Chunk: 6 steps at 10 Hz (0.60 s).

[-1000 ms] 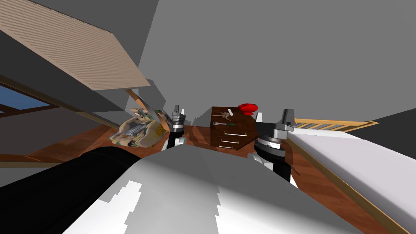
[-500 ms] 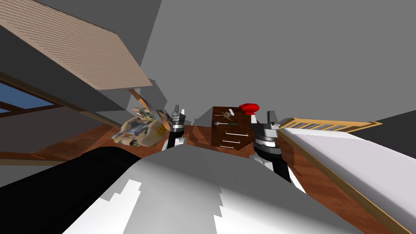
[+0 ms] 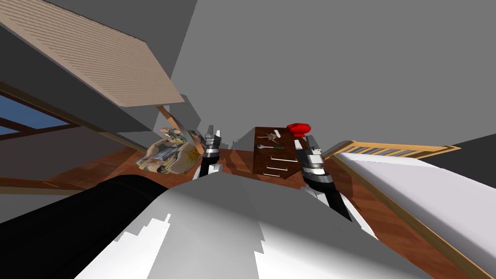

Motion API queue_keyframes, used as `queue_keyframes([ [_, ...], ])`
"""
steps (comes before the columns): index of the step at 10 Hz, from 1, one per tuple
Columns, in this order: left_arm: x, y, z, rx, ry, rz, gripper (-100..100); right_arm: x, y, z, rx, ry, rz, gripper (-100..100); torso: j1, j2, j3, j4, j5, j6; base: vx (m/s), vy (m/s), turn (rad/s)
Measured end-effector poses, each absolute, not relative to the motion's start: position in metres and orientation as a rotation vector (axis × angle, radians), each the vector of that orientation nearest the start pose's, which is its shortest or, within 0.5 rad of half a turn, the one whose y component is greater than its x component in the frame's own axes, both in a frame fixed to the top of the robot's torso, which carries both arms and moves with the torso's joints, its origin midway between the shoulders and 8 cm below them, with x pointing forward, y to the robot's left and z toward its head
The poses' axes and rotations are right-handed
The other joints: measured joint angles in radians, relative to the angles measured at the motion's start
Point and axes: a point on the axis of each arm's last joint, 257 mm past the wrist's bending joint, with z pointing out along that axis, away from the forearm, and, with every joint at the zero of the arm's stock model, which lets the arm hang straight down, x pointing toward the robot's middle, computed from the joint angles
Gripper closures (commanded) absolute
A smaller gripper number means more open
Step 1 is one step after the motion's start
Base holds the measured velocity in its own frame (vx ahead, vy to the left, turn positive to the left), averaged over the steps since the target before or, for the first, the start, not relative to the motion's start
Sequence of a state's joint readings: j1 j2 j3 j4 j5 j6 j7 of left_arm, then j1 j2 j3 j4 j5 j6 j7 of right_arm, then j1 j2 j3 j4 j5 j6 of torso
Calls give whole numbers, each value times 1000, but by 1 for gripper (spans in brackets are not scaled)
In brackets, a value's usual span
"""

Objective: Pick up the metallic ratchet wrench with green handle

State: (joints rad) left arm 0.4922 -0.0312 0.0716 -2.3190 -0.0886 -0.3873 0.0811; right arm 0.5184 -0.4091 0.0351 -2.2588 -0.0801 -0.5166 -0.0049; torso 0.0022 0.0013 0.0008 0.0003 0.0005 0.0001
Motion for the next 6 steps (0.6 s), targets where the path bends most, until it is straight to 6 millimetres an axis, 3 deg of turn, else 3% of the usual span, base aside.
queue_keyframes([
  [6,352,300,23,-709,652,-1230,0,358,-234,-43,317,1172,1244,-100,1,0,0,0,0,0,-22,46,22],
])
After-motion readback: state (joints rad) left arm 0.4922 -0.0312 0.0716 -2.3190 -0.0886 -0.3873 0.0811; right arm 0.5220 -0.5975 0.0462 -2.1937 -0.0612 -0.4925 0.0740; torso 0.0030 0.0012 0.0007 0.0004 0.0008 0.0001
